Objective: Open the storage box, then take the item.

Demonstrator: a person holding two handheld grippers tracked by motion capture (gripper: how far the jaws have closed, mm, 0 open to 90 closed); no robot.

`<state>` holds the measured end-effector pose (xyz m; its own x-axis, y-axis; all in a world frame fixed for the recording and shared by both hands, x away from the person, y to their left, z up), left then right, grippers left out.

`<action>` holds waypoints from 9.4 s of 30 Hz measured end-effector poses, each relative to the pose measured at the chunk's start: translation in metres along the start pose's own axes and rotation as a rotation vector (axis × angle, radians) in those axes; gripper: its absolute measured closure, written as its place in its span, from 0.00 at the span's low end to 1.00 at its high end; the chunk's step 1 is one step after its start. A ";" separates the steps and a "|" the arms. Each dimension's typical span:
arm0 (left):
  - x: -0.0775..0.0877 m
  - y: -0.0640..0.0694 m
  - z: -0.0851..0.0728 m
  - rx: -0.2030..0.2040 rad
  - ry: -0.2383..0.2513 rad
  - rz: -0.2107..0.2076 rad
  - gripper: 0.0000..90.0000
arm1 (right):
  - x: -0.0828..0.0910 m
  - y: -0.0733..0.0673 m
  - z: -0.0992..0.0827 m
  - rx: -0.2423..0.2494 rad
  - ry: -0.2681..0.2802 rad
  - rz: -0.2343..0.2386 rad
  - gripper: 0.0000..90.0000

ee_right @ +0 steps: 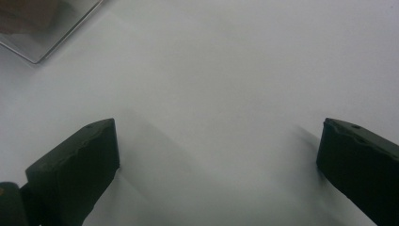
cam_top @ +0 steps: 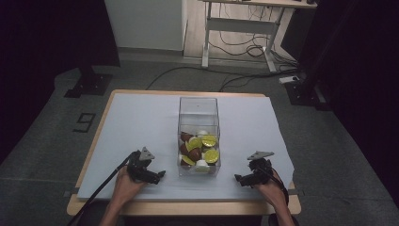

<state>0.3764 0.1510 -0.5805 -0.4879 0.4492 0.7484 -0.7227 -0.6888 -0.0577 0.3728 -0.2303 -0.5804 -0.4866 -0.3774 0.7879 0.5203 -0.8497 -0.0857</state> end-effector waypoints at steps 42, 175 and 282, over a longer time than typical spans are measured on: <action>0.000 0.000 0.000 0.006 -0.002 -0.002 0.00 | 0.014 -0.006 0.013 0.047 0.036 0.005 0.00; 0.000 -0.001 -0.001 0.004 -0.005 -0.002 0.00 | -0.034 -0.137 0.138 0.295 -0.107 0.158 0.46; 0.000 -0.001 -0.001 0.004 -0.005 -0.004 0.00 | 0.075 -0.015 0.117 0.086 0.131 -0.033 0.46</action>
<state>0.3768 0.1516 -0.5811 -0.4829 0.4489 0.7519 -0.7224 -0.6894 -0.0524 0.4103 -0.2027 -0.4484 -0.5893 -0.3993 0.7023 0.5576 -0.8301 -0.0041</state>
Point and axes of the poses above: each handheld gripper's, and its own axes: x roughly backward along the jaws, z roughly out of its top, y roughly to its right, the point moved 7 cm from there along -x, roughly forward along the jaws, and after that the axes turned 5 degrees about -x, right-handed, at the moved point
